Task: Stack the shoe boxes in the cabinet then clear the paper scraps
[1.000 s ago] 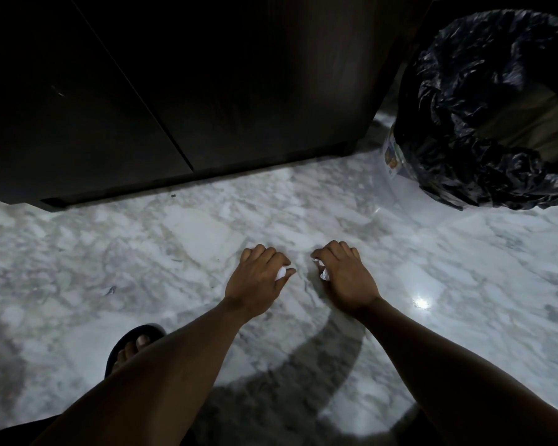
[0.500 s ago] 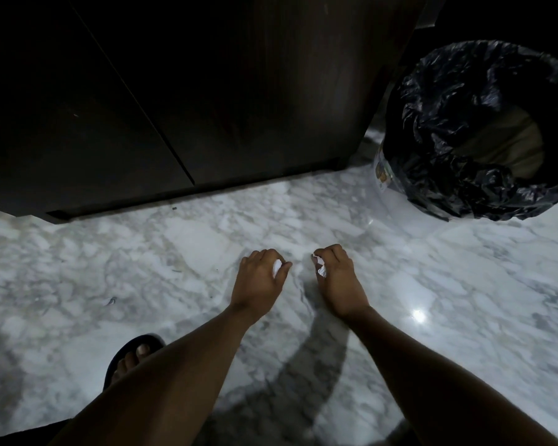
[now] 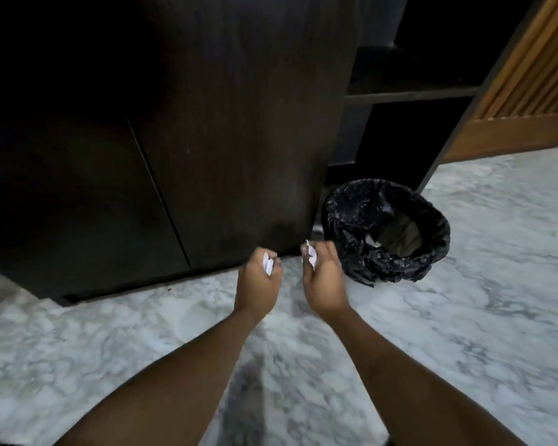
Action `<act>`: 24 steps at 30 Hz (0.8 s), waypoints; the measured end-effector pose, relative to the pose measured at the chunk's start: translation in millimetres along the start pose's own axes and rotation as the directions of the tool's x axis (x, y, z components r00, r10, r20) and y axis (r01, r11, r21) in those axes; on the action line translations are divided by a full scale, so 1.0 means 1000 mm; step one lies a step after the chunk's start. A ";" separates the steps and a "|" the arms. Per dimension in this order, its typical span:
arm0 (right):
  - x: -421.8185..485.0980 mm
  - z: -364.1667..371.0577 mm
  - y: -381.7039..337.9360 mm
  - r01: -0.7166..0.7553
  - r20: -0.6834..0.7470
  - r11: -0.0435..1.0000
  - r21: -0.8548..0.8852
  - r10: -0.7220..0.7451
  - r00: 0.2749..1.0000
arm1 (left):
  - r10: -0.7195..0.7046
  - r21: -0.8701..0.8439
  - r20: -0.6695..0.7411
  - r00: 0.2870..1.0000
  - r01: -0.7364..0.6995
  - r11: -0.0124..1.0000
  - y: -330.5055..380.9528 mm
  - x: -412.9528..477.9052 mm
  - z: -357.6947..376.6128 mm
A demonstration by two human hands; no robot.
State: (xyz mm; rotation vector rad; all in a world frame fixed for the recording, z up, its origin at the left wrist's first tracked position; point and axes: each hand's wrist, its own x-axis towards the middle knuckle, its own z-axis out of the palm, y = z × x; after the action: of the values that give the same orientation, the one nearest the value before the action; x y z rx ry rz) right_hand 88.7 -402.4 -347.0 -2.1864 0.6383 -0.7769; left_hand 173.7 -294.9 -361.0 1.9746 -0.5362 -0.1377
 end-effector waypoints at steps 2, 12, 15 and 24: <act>0.035 -0.041 -0.029 0.069 -0.038 0.998 -0.010 -0.069 0.997 | 0.044 -0.041 -0.045 0.998 -0.046 0.998 0.045 0.018 0.001; 0.126 -0.203 -0.036 0.055 -0.004 0.954 -0.294 -0.058 0.998 | 0.059 -0.241 -0.010 0.998 -0.060 0.969 0.196 0.071 0.054; 0.126 -0.202 -0.003 -0.150 0.003 0.968 -0.200 0.154 0.988 | -0.045 -0.306 0.058 0.997 0.061 0.950 0.203 0.076 0.086; 0.149 -0.191 0.047 -0.556 0.073 0.821 0.134 0.551 0.831 | -0.218 -0.257 0.225 0.950 0.273 0.927 0.189 0.084 0.145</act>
State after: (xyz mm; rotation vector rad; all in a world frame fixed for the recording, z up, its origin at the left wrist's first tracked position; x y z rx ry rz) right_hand 51.8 -614.4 -226.1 -1.7303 1.0983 -0.4565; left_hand 143.3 -518.9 -248.9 1.7460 -0.3635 -0.5406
